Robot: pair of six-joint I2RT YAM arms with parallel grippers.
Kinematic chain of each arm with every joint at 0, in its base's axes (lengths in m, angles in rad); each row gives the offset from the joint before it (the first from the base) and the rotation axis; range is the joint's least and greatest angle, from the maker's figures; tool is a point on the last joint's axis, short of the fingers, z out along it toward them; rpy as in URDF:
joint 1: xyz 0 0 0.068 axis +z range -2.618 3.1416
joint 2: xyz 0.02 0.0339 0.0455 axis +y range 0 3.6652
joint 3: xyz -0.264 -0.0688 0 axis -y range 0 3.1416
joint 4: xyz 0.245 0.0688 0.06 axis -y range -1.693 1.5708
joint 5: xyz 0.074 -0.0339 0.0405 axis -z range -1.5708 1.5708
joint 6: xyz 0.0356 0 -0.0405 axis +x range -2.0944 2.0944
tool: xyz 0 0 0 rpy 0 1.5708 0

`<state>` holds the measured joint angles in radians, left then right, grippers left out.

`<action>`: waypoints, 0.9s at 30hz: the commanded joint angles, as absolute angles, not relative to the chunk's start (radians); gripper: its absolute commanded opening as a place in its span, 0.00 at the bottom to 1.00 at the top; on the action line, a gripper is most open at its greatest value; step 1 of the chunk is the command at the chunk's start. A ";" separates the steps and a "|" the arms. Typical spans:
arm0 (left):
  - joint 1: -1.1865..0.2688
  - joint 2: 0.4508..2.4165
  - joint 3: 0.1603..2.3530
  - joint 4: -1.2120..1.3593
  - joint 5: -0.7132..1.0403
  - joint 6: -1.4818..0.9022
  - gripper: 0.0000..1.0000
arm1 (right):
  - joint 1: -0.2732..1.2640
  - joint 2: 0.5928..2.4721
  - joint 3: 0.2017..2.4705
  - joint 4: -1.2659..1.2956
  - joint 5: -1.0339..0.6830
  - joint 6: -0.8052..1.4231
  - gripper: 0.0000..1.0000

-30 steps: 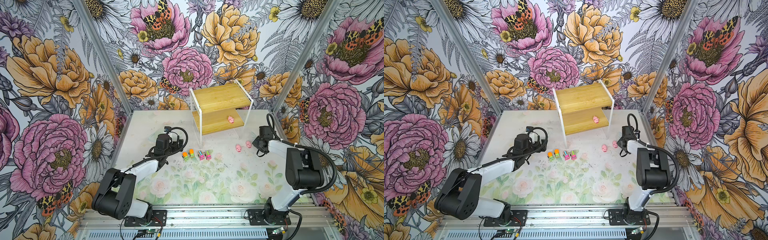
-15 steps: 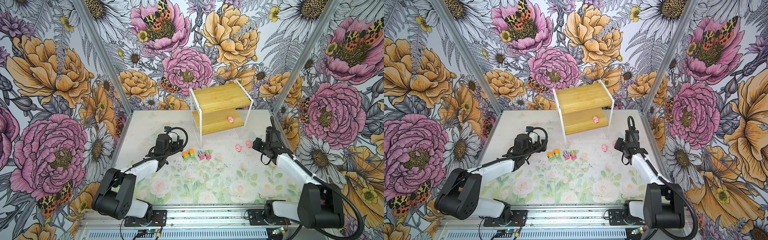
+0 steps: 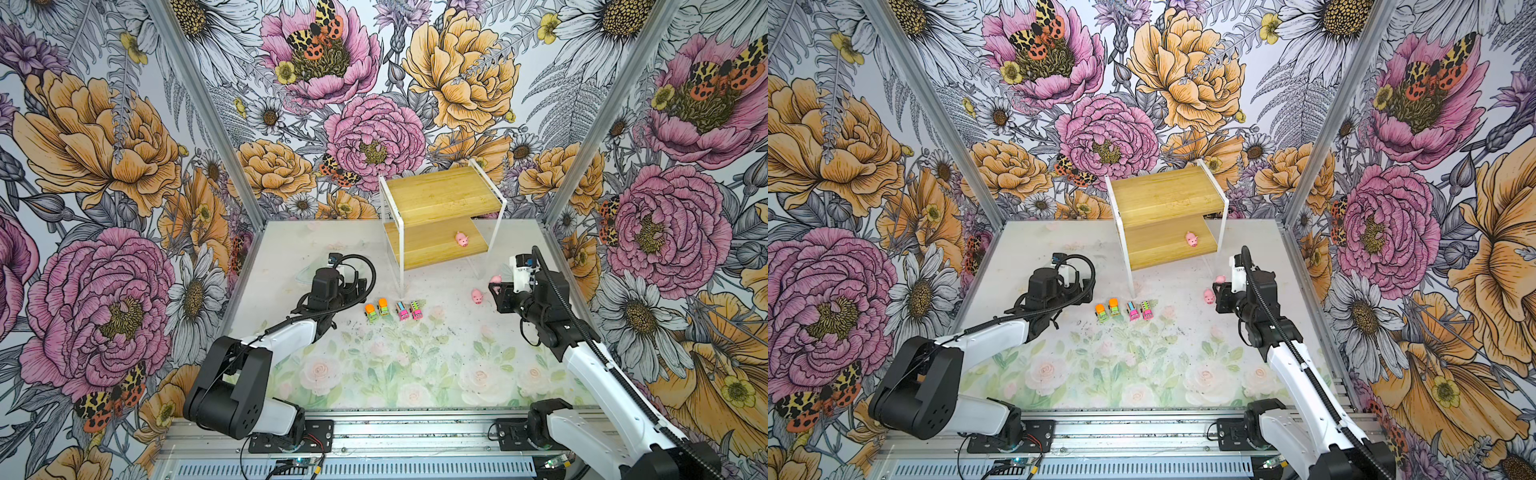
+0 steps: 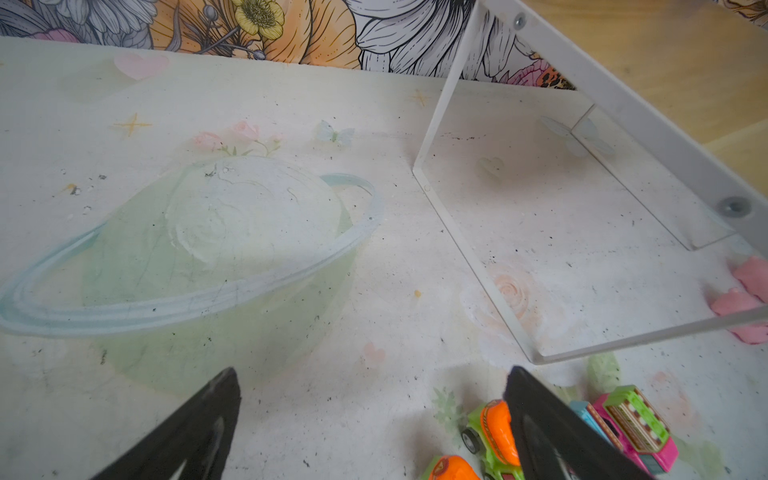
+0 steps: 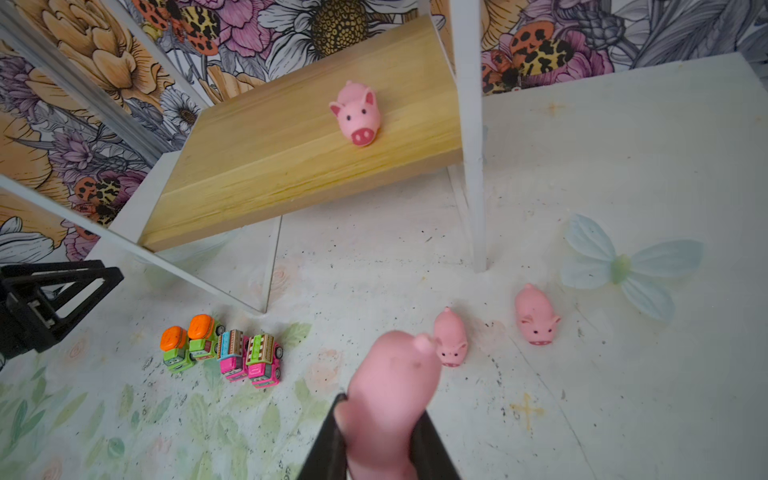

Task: Place and organize the plastic toys onto the shelf
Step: 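Lift the pig with the right gripper and carry it to the shelf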

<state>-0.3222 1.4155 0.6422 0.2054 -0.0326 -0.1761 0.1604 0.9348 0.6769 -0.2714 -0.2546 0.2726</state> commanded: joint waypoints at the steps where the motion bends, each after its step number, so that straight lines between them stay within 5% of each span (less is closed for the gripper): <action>1: -0.313 1.428 0.646 0.207 -0.014 -0.166 0.99 | 0.210 0.907 0.679 -0.206 -0.260 0.209 0.23; 8: -0.313 1.431 0.647 0.207 -0.015 -0.167 0.99 | 0.335 0.986 0.714 -0.093 -0.172 0.116 0.23; 27: -0.313 1.445 0.657 0.201 -0.014 -0.168 0.99 | 0.336 1.338 0.899 0.138 -0.253 0.023 0.25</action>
